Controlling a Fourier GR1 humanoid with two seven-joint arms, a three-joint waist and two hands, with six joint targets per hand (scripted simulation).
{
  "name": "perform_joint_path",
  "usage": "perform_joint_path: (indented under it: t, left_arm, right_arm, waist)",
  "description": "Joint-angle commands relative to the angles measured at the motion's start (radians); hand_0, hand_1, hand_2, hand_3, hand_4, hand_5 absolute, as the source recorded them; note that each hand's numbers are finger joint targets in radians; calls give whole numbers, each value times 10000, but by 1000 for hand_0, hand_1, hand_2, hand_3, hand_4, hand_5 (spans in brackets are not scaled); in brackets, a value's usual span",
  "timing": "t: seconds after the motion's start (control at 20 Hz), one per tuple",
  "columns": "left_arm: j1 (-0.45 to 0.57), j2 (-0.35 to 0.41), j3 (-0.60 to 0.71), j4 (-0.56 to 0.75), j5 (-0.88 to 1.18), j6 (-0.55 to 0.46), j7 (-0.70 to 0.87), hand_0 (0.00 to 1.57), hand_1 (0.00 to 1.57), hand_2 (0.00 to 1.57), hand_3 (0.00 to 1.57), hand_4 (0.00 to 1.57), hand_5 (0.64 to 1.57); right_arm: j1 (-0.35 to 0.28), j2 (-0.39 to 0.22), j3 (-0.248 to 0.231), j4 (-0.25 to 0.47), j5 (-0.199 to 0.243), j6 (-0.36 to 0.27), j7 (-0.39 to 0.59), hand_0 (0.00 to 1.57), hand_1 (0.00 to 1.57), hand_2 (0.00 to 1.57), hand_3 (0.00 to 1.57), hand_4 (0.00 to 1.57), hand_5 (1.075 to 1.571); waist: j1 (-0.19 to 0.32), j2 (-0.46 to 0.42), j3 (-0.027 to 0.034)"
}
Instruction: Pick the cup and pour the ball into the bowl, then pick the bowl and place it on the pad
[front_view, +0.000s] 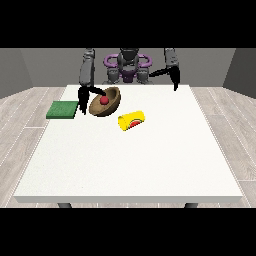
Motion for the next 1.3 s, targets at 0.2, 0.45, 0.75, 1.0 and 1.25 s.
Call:
perform_joint_path:
  t: [0.2,0.45,0.75,1.0,1.25]
  left_arm:
    - [307,264,363,-217,121,-334,-424,0,0,0,0,0,1566]
    - [195,398,376,-747,133,-573,-113,0,0,0,0,0,1566]
    - [-161,521,186,-1352,368,-992,219,0,0,0,0,470,1564]
    - [-241,397,-16,-997,343,-1170,204,0,0,0,0,714,1515]
    - [225,452,590,18,635,-1079,-22,0,0,0,0,955,1423]
  right_arm:
    - [-620,227,130,1783,0,-121,-1227,0,0,0,0,93,1563]
    - [-1415,149,10,2602,-113,-398,-1334,0,0,0,0,139,1565]
    - [120,-578,94,3274,1011,-2609,-610,1571,1571,1571,1088,850,1505]
    - [-62,-657,791,2927,2307,-4982,219,1571,1571,1571,1486,928,1563]
    - [-424,-795,1507,2510,2907,-5321,2585,1571,1571,1571,1047,862,1567]
  waist:
    - [-136,216,15]
    - [113,388,16]
    - [861,1045,-13]
    - [1334,723,-48]
    - [636,-762,-41]
